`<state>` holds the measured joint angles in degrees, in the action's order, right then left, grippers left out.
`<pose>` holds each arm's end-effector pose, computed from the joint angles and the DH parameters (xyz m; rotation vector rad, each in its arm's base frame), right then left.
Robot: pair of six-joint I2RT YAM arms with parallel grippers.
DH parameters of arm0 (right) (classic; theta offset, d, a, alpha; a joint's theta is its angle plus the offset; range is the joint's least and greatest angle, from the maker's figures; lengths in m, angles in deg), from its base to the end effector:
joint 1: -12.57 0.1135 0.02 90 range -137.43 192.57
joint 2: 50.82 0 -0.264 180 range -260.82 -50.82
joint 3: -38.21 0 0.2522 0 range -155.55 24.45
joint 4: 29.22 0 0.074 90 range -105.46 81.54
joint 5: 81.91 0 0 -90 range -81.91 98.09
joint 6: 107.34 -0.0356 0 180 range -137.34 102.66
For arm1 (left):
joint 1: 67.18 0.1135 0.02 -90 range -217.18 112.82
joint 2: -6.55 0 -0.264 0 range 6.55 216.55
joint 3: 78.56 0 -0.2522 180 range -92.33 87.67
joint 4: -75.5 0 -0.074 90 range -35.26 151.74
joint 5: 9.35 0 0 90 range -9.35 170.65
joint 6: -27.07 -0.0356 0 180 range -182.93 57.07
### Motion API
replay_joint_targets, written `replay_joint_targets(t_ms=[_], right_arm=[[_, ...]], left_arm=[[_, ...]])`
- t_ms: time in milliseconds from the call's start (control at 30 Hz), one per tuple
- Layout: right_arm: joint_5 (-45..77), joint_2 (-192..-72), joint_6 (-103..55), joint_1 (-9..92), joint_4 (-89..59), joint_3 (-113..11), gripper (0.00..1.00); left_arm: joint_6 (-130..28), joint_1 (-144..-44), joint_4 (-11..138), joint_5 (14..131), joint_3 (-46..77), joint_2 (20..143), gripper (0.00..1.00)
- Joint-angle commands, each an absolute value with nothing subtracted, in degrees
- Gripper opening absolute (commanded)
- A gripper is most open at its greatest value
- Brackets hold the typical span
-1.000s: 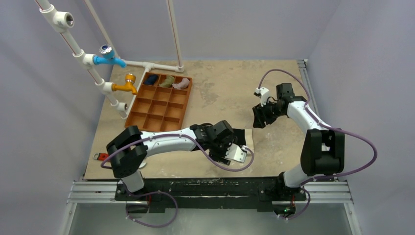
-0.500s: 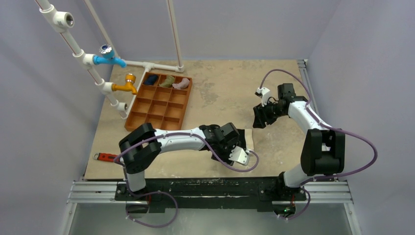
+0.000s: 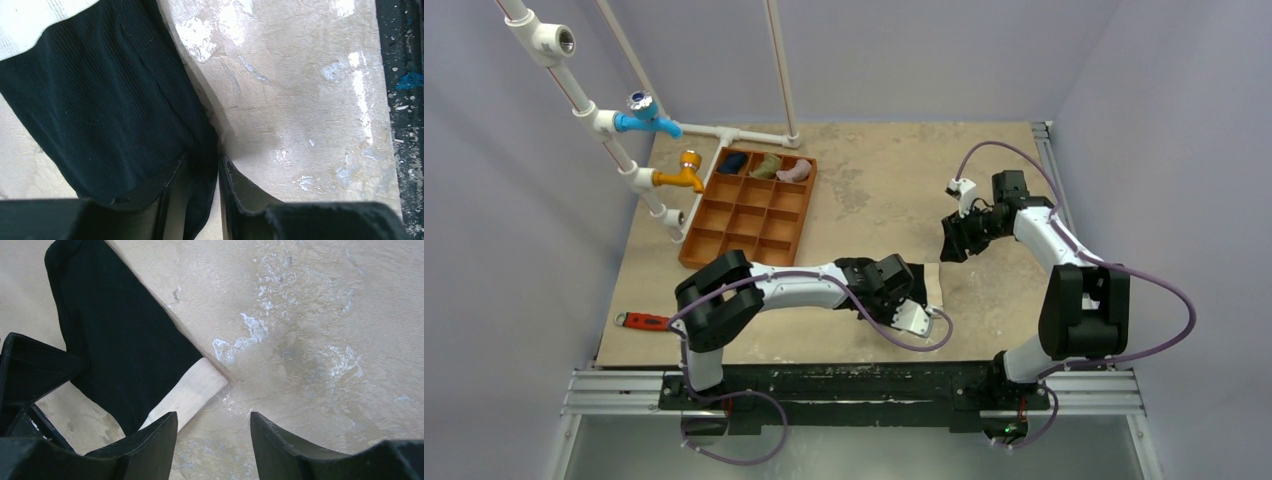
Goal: Roll the underwear
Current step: Fold the underwear at the center of the board.
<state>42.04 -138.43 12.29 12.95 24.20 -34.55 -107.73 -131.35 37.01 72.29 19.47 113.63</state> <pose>0.2910 0.0218 0.2165 -0.8082 2.4354 0.6325 0.1585 -0.3393 0.1610 2.2214 1.5286 -0.3006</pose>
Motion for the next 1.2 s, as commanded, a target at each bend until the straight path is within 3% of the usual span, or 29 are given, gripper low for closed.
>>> replay_joint_targets(t_ms=[0,300,700,1167], right_arm=[[43.76,-135.68,12.73,12.75,24.48,-35.49,0.55],[44.88,-136.42,15.95,11.96,27.64,-36.92,0.56],[51.47,-135.78,29.83,9.68,36.9,-37.76,0.56],[47.32,-123.54,38.84,13.56,37.06,-28.72,0.58]], left_arm=[[-106.77,-131.34,39.91,73.72,21.3,113.62,0.24],[-98.9,-124.51,28.98,61.99,12.83,114.67,0.0],[-88.54,-113.06,18.08,39.73,1.5,119.83,0.0],[-72.98,-106.24,15.67,27.36,-6.52,129.0,0.0]])
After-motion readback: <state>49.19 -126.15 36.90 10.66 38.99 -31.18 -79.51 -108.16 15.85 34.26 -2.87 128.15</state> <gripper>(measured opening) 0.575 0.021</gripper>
